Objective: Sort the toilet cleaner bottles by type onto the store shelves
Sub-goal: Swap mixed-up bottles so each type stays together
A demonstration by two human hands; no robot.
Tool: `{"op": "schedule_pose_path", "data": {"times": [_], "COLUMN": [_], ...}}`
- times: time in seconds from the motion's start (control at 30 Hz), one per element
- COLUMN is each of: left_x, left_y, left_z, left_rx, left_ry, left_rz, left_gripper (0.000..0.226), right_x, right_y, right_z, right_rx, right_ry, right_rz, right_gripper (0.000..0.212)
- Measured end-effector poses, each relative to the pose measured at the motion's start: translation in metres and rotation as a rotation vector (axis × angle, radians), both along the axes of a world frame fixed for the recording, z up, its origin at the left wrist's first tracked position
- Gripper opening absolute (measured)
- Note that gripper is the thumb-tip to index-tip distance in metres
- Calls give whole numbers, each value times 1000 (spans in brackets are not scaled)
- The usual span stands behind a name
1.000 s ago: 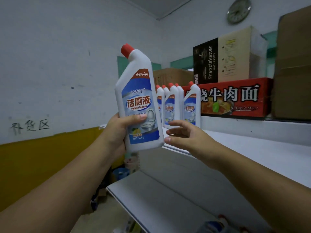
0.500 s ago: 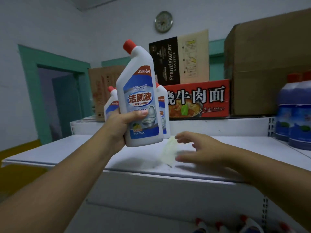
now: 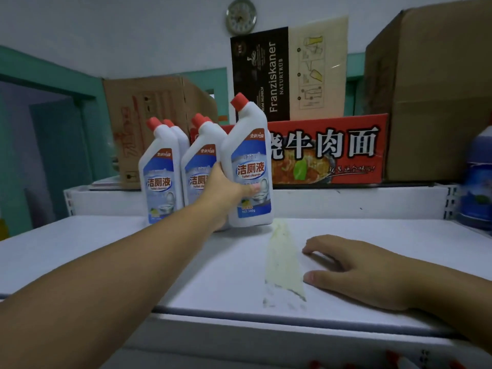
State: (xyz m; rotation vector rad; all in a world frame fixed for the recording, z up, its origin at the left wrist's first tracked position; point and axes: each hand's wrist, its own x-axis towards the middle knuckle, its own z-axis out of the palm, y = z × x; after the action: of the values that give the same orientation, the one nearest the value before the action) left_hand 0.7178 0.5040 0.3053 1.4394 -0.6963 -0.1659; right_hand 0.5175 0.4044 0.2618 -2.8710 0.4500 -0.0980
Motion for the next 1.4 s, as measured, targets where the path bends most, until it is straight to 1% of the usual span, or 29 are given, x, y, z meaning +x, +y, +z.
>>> {"op": "schedule_pose_path", "data": {"times": [0.1,0.27,0.4,0.63,0.7,0.77,0.83,0.9,0.97,1.0,1.07,1.13,1.17,1.4], "left_x": [10,19,23,20,20,17,14,9,4,2,-5,-7,-6,-4], "left_y": [-9,-16,-16,-12,-11,-10,-8,-4,0,0,0,-1,-2,-1], "left_z": [-7,-20,-23,-28,-26,-25,-24,-24,-24,-24,-26,-28,-28,-26], "left_rx": [-12,55,89,138,163,236,269,317,368,414,605,791,841,911], "left_ry": [-3,-16,-66,-282,-353,-482,-661,-891,-1170,-1303,-1515,-1605,-1621,-1661], "left_rz": [-7,-18,-23,72,111,197,279,358,397,375,289,232,232,260], "left_gripper": [62,63,67,82,93,106,109,102,88,80,64,54,51,45], "right_x": [-1,2,3,1,1,1,1,1,1,1,1,1,1,2], "right_y": [1,0,1,-1,-2,-2,-2,0,0,0,1,2,1,0], "right_z": [2,0,1,-3,-3,-3,-2,-1,-1,0,0,-1,-1,0], "right_rx": [9,4,10,7,7,7,12,22,27,28,26,26,24,11], "right_ry": [7,16,27,-3,-3,-4,-2,3,6,4,-2,-9,-12,-34], "right_rz": [-14,-26,-36,-44,-45,-40,-39,-38,-35,-34,-33,-32,-30,-40], "right_gripper": [57,59,59,58,59,58,58,57,57,57,57,58,58,56]}}
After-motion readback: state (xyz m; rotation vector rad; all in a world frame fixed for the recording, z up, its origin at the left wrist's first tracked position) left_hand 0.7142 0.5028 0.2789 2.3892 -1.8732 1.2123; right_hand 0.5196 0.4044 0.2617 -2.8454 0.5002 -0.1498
